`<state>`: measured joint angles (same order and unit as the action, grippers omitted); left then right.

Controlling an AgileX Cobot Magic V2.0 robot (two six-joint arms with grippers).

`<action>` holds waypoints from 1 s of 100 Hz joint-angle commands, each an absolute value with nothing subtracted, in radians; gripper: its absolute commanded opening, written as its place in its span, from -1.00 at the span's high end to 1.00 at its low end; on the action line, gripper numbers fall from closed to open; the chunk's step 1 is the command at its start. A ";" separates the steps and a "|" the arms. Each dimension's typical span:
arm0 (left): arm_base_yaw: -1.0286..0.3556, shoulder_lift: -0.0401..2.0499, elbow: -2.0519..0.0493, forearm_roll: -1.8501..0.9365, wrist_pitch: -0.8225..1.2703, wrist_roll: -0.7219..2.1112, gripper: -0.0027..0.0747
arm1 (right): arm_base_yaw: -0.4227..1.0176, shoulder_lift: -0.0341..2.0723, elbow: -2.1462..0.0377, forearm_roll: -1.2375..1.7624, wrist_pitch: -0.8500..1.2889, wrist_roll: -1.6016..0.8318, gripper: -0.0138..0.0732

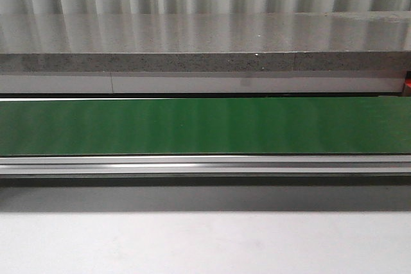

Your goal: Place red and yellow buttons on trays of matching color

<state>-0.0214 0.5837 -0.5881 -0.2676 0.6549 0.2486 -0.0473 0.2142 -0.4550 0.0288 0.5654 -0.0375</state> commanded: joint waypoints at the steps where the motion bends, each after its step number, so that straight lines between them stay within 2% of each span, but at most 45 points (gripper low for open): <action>1: -0.031 0.585 -0.615 -0.285 0.581 0.250 0.98 | -0.046 0.223 -0.480 0.015 0.492 -0.039 0.84; 66: -0.024 0.643 -0.631 -0.284 0.561 0.249 0.98 | -0.046 0.223 -0.480 0.015 0.492 -0.039 0.84; 100: 0.165 0.910 -0.806 -0.284 0.605 0.171 0.95 | -0.046 0.223 -0.480 0.015 0.492 -0.039 0.84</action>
<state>0.1236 0.8610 -0.7331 -0.2700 0.6432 0.1890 -0.0473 0.2142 -0.4550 0.0273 0.5654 -0.0375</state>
